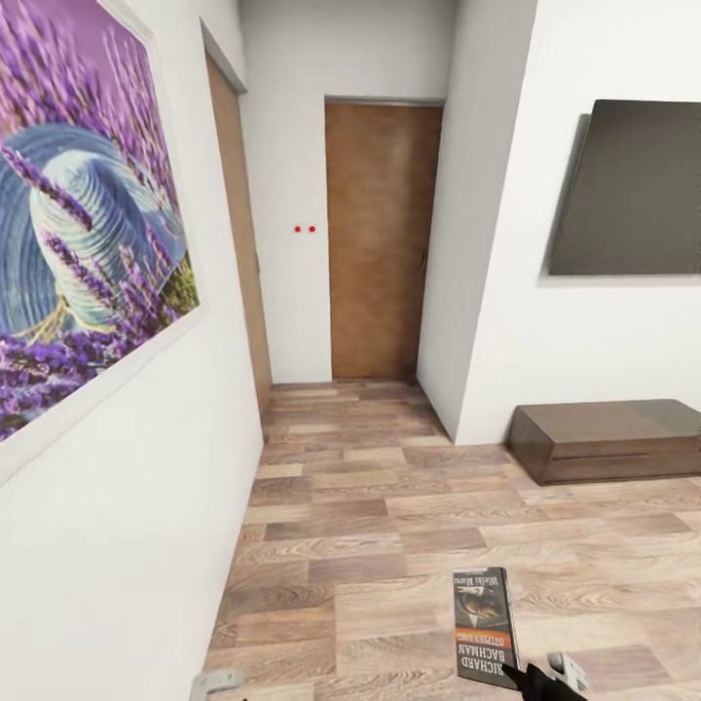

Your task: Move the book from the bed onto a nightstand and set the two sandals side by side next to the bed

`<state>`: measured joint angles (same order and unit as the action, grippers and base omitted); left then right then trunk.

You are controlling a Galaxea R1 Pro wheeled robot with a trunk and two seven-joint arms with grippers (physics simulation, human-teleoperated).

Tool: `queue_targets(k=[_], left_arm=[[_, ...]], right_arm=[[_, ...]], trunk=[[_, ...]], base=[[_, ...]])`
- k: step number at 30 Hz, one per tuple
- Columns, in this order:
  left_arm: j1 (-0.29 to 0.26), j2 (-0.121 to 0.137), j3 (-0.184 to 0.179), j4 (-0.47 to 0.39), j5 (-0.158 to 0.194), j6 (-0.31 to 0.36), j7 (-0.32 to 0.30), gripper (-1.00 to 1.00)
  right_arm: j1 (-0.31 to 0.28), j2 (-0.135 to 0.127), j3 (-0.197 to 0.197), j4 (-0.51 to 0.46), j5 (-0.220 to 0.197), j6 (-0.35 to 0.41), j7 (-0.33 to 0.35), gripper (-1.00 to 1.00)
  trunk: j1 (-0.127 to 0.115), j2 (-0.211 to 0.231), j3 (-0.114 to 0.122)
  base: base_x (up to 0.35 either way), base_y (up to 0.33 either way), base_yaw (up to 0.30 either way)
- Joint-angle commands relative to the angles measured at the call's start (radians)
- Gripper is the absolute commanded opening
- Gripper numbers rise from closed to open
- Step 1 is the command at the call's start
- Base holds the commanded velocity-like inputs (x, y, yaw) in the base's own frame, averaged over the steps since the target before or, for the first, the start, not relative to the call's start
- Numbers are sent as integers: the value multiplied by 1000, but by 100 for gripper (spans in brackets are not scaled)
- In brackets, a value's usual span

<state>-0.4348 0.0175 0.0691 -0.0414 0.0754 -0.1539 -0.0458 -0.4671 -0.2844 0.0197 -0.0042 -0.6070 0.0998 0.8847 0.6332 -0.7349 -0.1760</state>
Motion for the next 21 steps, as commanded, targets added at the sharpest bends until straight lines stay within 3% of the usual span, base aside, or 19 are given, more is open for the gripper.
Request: queue_targets(k=[1,21], left_arm=[[-1,0,6,1,7,-3,-5,100],[-1,-1,6,1,7,-3,-5,100]], right_arm=[[-1,0,-3,0,-11,11,3,-100],[-1,1,-2,0,-11,10,3,-100]], trunk=[[1,-1,-1],[1,-1,-1]], base=[[318,-87,-123],[314,-44,-287]])
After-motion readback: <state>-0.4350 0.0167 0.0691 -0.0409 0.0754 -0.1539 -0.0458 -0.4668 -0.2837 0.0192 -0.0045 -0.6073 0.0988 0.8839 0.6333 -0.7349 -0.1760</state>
